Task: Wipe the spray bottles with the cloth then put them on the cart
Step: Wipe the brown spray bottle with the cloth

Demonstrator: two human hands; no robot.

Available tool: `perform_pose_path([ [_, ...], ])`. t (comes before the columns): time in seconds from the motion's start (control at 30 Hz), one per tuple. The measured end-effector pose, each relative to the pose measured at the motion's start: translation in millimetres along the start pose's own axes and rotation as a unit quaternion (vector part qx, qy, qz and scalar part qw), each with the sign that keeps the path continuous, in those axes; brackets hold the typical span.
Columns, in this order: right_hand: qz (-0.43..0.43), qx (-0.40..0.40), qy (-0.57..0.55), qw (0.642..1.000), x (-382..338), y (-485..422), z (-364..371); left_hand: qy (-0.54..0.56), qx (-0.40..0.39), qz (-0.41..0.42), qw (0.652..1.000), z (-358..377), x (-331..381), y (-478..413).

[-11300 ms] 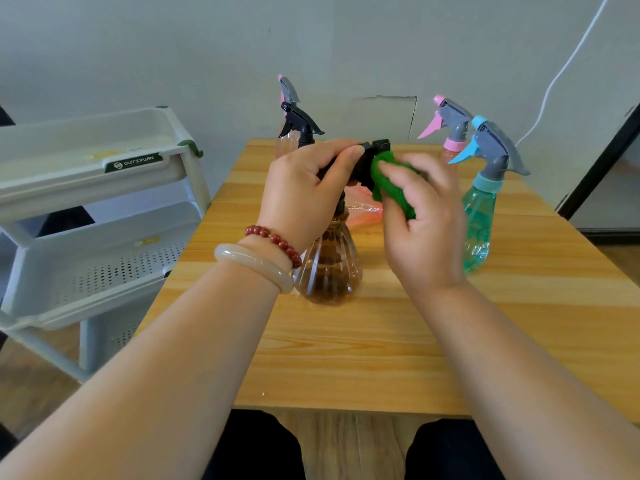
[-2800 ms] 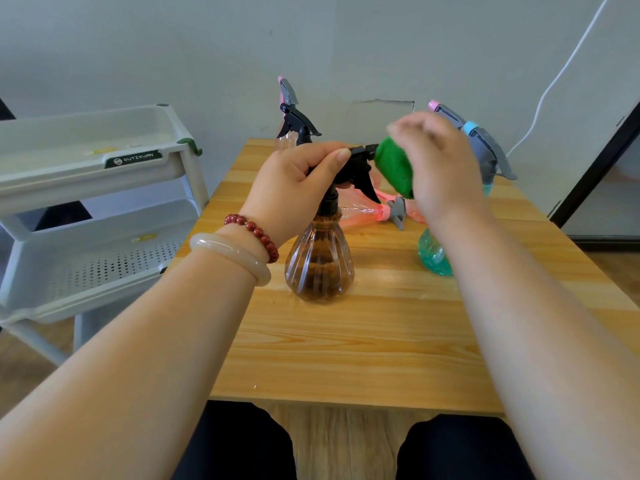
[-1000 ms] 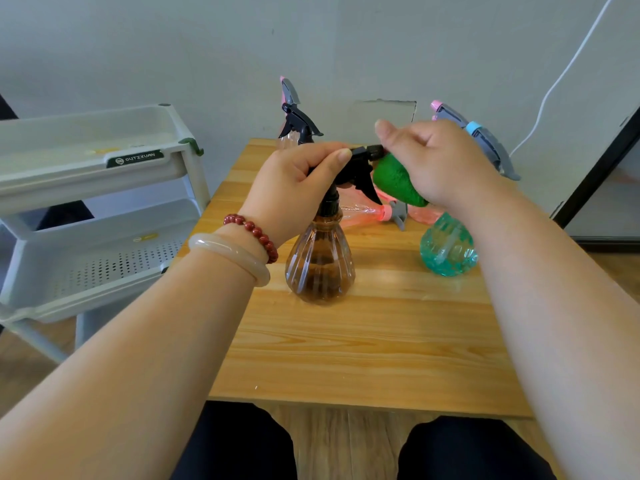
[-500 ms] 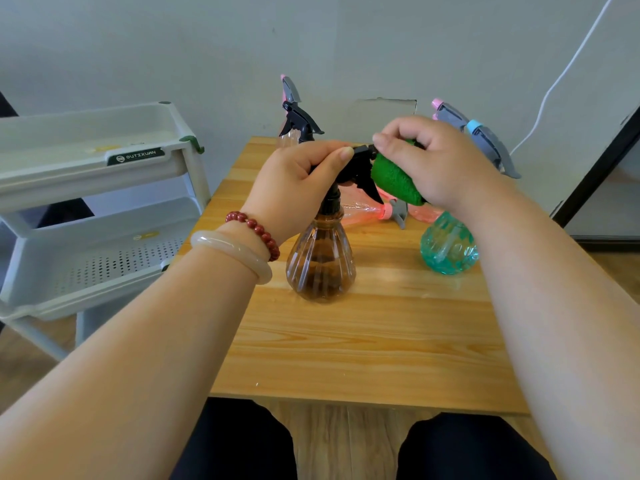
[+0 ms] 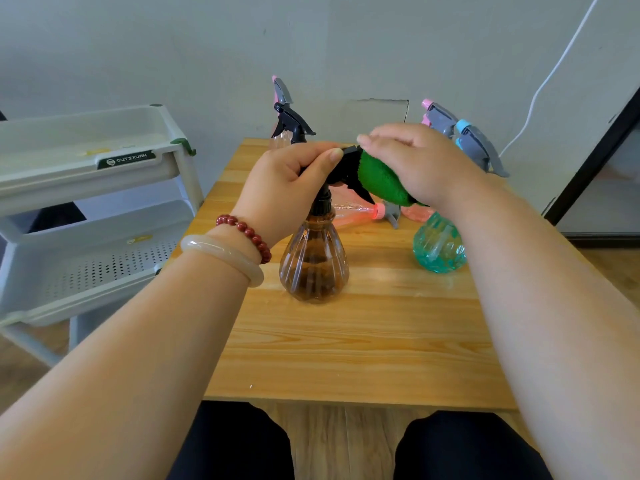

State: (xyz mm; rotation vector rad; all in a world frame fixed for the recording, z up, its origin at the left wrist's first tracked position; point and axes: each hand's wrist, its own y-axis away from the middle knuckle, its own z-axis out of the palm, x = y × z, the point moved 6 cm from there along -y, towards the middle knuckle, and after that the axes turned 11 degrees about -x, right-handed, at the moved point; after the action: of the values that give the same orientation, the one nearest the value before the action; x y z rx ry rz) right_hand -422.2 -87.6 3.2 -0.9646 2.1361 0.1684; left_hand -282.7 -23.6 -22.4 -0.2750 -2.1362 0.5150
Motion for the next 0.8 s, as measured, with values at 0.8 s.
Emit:
perform_pose_path([
  [0.8, 0.027, 0.026, 0.012, 0.999, 5.3, 1.0, 4.6, 0.000, 0.001, 0.011, 1.000, 0.7, 4.7, 1.1],
])
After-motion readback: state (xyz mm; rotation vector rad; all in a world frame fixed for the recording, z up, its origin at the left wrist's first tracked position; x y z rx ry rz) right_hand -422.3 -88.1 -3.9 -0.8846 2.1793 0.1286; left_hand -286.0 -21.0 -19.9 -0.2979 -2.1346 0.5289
